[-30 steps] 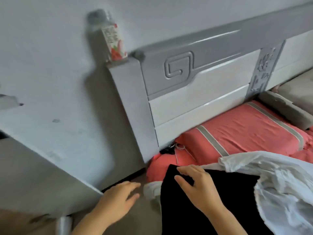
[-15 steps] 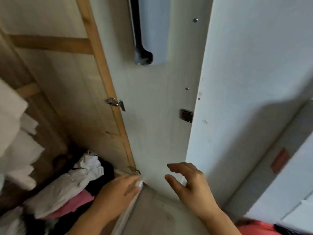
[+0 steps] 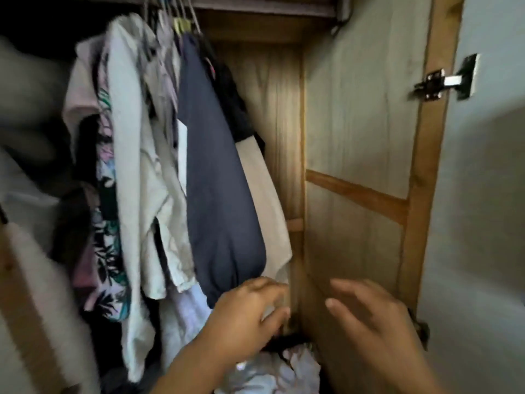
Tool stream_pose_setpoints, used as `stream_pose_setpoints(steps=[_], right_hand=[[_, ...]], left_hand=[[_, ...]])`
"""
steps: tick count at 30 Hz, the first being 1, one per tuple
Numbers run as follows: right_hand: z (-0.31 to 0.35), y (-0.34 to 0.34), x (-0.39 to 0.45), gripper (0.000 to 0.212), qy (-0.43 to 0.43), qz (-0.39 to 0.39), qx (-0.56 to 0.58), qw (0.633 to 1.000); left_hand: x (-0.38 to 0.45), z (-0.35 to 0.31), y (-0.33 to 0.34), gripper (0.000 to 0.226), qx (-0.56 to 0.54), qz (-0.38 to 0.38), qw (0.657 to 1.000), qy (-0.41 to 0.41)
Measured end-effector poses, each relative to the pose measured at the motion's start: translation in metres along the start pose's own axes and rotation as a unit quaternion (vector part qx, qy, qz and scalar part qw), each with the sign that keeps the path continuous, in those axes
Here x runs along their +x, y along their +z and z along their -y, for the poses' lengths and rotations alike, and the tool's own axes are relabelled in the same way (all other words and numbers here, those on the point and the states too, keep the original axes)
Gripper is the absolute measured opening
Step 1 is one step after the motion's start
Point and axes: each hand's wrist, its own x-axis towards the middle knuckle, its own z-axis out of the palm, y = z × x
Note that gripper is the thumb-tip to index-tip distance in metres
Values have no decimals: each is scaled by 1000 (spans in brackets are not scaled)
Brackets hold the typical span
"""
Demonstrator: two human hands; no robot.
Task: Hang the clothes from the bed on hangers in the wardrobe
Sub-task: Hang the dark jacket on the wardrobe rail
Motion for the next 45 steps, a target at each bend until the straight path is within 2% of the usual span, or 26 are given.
stream_pose_setpoints(steps=[6,9,14,17,21,24,27,33,35,37,38,45], right_hand=[[63,-2,105,31,-101,-9,107,989],[101,1,149,26,-133,-41,195,971],[163,9,218,20,-163,-41,280,945],[197,11,263,18,-173,-50,290,940],[234,31,320,24,-158,-75,272,946],[254,50,351,24,-156,-85,209,962],[255,68,373,36,-148,-98,129,976],[232,69,394,51,-56,-103,209,971],[228,69,399,44,-32,-101,224,969],[228,69,405,19,-29,-91,226,970],[229,70,407,14,-31,-90,210,973],[237,72,410,25,-73,-172,48,981]], left_hand=[[46,20,-96,41,80,-177,980,41],[74,24,-149,44,124,-225,964,64],[116,41,-223,64,181,-281,942,30],[142,58,-263,61,234,-302,924,10],[171,85,-301,52,295,-277,914,-22],[186,103,-312,53,322,-251,913,-28],[196,123,-309,62,308,-250,918,-21],[210,159,-288,78,284,-267,921,-4],[216,167,-283,81,258,-276,926,15],[223,172,-280,79,244,-288,925,39],[226,173,-279,77,239,-293,924,50],[234,185,-273,65,201,-308,926,82]])
